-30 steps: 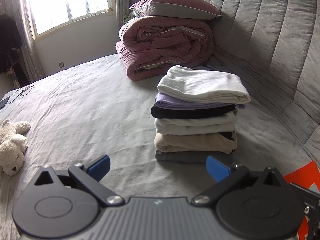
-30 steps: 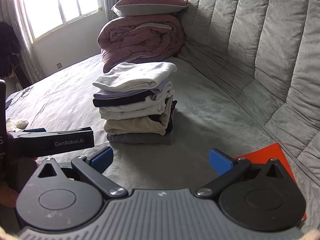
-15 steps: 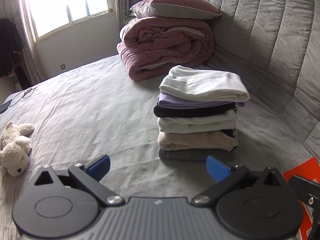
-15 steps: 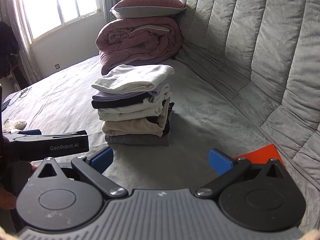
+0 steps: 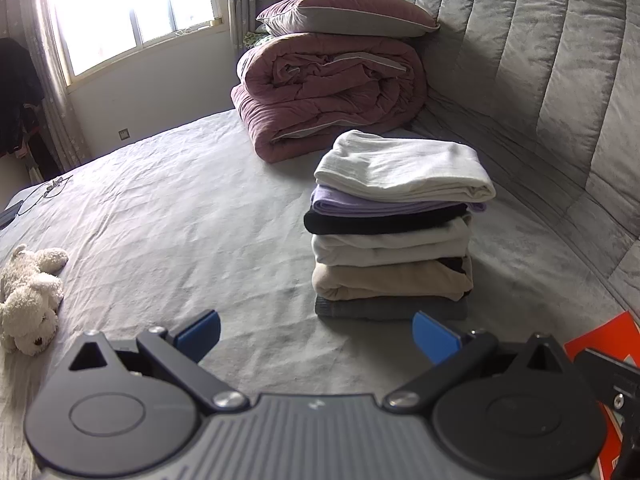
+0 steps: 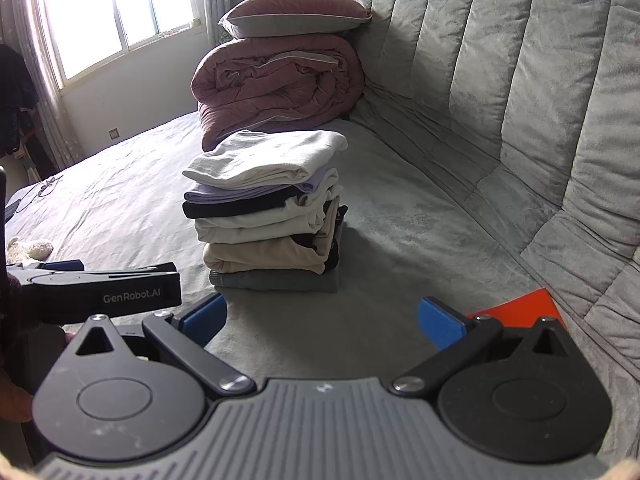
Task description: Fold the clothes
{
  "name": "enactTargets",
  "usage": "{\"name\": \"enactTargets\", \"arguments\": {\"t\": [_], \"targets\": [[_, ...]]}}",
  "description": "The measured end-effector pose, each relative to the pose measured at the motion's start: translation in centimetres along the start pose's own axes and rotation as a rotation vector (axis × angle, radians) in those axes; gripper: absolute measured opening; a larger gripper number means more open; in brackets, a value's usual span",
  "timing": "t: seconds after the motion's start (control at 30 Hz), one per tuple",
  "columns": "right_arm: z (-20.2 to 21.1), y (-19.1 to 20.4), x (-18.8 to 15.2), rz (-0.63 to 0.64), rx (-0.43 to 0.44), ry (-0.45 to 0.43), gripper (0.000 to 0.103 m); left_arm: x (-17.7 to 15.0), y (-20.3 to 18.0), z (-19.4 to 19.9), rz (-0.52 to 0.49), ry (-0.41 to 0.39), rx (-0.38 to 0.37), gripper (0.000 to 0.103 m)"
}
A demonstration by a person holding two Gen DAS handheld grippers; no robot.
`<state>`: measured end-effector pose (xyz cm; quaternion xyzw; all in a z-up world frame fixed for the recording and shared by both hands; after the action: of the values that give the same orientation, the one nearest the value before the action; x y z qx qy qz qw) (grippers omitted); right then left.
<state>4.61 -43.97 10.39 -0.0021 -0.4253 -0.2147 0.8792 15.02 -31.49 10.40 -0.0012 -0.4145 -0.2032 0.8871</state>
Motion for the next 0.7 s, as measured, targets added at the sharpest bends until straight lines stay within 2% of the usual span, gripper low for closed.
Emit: {"name": "enactTargets", "arguments": {"t": [0.7], "targets": [[0.11,0.32,-0.15,0.014,-0.009,0.001,0.103,0.01,-0.01,0.06,-0.003,0.005,-0.006,0.102]]}}
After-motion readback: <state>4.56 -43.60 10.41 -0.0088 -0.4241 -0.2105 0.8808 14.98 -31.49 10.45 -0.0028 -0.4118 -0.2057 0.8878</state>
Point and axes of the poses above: each gripper's, at about its wrist camera, not at the fingertips, and z roughly against the way its jaws point, y to its left, x to its top, the point moved 5 cm from there along -z, roughly the way its jaws point, and after that the axes turned 3 degrees about -z, right-handed, at the moved point
